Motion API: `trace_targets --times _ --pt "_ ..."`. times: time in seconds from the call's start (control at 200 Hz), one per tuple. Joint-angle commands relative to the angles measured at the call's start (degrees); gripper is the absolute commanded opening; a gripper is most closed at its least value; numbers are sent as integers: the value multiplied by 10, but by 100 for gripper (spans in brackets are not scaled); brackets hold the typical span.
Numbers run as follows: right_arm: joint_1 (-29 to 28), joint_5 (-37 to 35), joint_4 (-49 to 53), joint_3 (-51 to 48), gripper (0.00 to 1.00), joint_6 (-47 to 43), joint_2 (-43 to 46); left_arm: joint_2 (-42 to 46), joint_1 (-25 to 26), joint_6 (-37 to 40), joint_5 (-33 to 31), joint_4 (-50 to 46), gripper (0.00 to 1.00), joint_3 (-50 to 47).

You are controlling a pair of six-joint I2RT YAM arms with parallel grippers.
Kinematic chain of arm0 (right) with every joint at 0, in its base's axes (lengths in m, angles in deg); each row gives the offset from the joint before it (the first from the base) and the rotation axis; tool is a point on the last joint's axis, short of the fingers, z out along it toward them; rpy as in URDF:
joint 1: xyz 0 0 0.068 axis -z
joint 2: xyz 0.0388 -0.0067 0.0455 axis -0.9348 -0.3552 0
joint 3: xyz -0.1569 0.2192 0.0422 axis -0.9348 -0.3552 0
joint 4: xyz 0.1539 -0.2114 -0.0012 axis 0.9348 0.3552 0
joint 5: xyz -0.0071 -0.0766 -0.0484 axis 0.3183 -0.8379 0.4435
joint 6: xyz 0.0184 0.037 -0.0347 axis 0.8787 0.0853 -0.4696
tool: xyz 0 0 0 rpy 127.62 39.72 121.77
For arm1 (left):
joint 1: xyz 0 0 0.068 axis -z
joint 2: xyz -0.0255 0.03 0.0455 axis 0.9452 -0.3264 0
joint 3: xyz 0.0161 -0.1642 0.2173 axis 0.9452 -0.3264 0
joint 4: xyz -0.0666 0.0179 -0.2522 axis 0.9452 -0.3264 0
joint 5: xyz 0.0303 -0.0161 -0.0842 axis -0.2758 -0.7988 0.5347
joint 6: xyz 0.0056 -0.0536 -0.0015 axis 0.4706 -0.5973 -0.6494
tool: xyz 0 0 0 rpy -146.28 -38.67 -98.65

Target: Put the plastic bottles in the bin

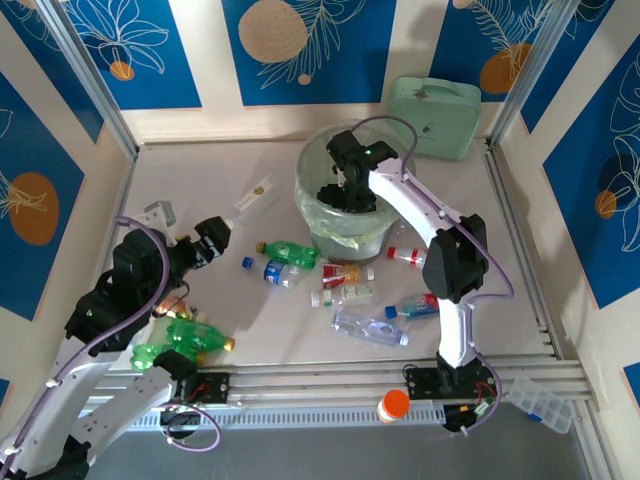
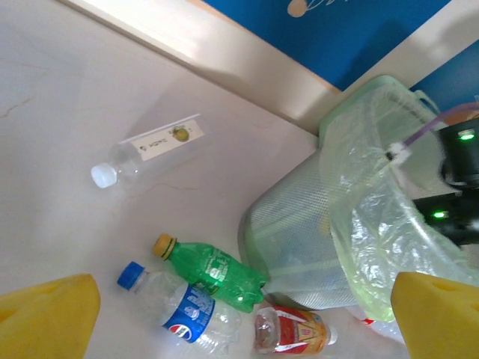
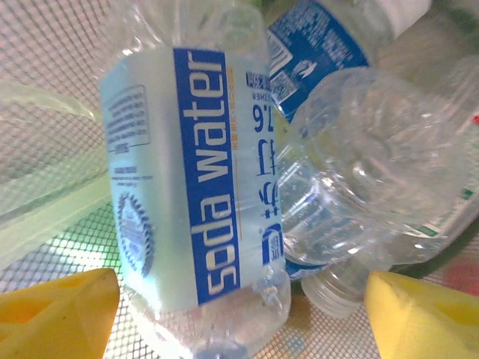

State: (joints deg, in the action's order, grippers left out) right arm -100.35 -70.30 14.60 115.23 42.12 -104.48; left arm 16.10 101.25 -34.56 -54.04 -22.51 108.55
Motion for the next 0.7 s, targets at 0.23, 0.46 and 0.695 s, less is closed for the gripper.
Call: trace_targets --times 0.23,0.46,0.695 --pt "-76 -165 6 -1 82 -54 195 -68 -14 -15 -19 -109 99 54" --pt "-104 -146 13 -80 79 -71 333 -147 -20 -106 -69 -289 99 127" --pt "-113 -106 56 -186 77 -3 454 -184 -48 -213 -68 -428 99 126"
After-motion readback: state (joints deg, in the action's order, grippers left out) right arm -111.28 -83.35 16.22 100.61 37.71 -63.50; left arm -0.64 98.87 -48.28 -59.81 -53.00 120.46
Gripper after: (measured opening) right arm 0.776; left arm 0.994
